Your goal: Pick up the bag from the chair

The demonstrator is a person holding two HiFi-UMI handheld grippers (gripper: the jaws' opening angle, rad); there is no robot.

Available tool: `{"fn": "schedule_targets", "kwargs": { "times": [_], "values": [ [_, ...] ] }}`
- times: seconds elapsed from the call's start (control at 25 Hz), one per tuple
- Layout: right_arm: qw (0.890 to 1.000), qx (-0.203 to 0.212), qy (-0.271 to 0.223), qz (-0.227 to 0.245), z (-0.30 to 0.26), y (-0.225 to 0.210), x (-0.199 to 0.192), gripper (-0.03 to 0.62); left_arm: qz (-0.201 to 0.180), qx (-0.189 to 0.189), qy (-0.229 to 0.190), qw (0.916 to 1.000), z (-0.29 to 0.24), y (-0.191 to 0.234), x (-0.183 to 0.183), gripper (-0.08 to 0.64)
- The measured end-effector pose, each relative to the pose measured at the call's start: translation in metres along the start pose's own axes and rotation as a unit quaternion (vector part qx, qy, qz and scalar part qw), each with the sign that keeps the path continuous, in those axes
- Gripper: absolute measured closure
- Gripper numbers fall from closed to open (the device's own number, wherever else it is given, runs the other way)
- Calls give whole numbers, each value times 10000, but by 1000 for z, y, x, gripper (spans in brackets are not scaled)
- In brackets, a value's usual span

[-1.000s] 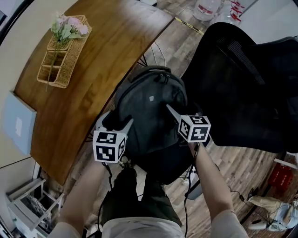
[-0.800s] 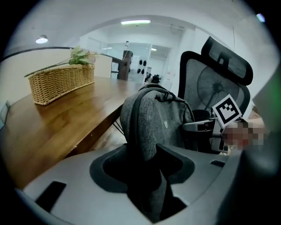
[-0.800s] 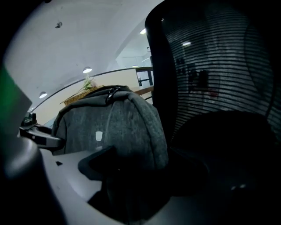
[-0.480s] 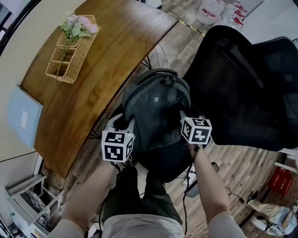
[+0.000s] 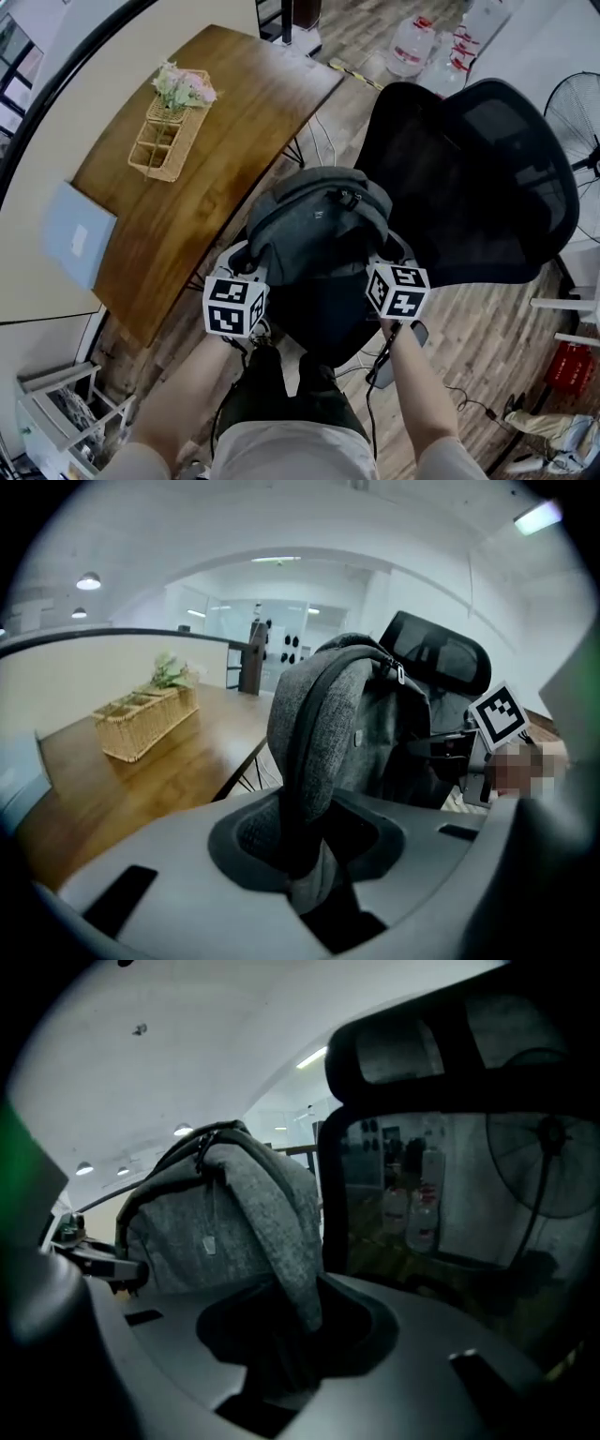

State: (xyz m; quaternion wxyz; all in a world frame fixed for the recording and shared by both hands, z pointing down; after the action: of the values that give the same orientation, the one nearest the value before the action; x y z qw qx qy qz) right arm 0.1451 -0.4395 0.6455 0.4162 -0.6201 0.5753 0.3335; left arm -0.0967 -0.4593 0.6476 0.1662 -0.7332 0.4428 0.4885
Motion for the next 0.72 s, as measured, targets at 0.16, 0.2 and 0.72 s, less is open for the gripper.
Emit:
{"fn": "schedule_targets", "kwargs": {
  "times": [0.16, 0.2, 0.72],
  "values": [
    [9996, 118, -227, 144, 46, 14, 58, 469, -67, -101, -203, 9997, 46, -18, 45, 466],
    [9992, 170, -336, 160, 57, 18, 74, 468, -75, -113, -299, 9995, 57, -21, 59, 466],
    [9841, 539, -1659, 333, 186, 74, 243, 477, -1210, -342, -1669, 9779, 185, -54, 228, 469]
  ]
}}
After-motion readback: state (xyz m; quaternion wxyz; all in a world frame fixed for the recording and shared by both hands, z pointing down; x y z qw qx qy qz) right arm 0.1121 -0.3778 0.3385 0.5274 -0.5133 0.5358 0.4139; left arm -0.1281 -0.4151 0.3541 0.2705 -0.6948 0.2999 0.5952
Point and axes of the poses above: the fingertips, and each gripper's own axes: z backward along the fingers, y to its left, x out of its top, the point moved 2 cm from there along z, backward along the fingers, and after that the axes turned 9 degrees about -y, right-handed, at the moved point
